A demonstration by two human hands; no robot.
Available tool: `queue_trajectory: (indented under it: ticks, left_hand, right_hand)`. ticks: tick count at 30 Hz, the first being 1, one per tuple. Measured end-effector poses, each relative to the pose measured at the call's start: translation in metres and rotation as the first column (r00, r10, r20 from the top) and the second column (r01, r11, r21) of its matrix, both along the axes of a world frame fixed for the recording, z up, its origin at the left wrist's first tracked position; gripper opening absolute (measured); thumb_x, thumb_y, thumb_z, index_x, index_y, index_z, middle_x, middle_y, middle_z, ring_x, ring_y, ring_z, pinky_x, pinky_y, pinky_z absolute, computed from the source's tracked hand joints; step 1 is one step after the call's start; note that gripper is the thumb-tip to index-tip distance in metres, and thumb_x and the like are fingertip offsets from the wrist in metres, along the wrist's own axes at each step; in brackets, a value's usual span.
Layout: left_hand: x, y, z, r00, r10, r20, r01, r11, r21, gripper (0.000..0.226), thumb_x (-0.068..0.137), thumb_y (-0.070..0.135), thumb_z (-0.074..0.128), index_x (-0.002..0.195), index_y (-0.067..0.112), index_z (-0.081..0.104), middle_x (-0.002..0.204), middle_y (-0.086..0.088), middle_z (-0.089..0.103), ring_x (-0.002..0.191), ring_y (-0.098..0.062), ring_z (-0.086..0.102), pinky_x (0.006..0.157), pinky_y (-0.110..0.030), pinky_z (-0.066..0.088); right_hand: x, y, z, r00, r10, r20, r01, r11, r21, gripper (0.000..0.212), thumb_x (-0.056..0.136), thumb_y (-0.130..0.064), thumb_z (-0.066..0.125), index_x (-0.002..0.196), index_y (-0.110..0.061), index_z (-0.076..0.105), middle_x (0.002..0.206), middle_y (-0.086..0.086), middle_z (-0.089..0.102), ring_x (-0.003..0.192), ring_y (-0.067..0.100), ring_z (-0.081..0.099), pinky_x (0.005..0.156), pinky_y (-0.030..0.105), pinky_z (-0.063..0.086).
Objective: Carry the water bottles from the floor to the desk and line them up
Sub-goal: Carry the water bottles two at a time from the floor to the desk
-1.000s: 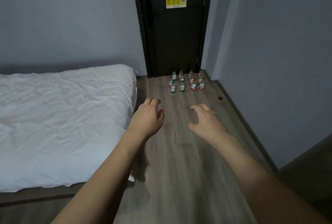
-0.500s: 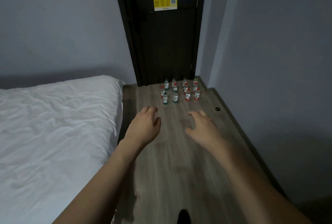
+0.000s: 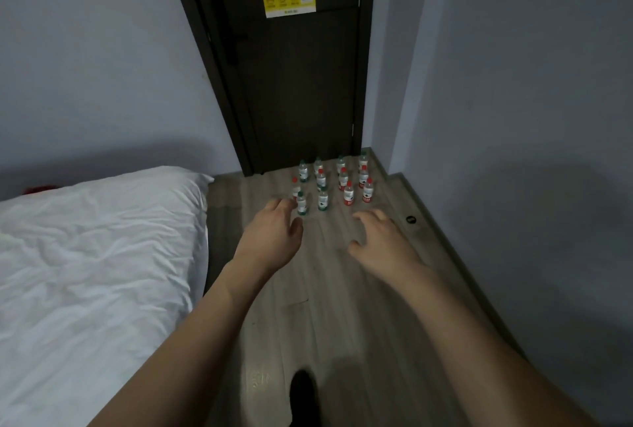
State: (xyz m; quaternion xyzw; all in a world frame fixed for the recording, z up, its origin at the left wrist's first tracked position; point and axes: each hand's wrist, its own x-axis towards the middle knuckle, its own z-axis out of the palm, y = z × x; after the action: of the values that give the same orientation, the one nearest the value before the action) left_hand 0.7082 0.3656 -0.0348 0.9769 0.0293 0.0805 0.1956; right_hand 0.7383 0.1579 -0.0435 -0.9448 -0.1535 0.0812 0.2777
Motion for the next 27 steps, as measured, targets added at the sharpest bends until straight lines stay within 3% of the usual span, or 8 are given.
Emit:
queue_trajectory:
  ticks: [15, 27]
  left_hand:
    - [0.271, 0.118, -0.007, 1.0, -0.015, 0.015, 0.015, 0.999, -0.049, 0.035, 0.099, 0.025, 0.047, 0.13, 0.012, 0.054, 0.129, -0.009, 0.054, 0.11, -0.023, 0.057, 0.083, -0.025, 0.039]
    - [0.45, 0.158, -0.027, 0.997, -0.004, -0.071, 0.0, 0.998, -0.058, 0.037, 0.098, 0.027, 0.048, 0.132, 0.014, 0.053, 0.131, -0.007, 0.053, 0.11, -0.023, 0.058, 0.087, -0.03, 0.046]
  right_hand:
    - [0.266, 0.112, -0.008, 0.998, -0.043, 0.054, 0.043, 0.999, -0.009, 0.051, 0.088, -0.03, 0.062, 0.136, -0.022, 0.048, 0.138, -0.002, 0.043, 0.123, 0.018, 0.048, 0.095, 0.033, 0.046]
    - [0.45, 0.15, -0.036, 0.999, -0.043, -0.008, 0.043, 0.998, -0.043, 0.057, 0.088, -0.031, 0.063, 0.141, -0.022, 0.043, 0.142, -0.001, 0.041, 0.128, 0.019, 0.044, 0.103, 0.038, 0.043]
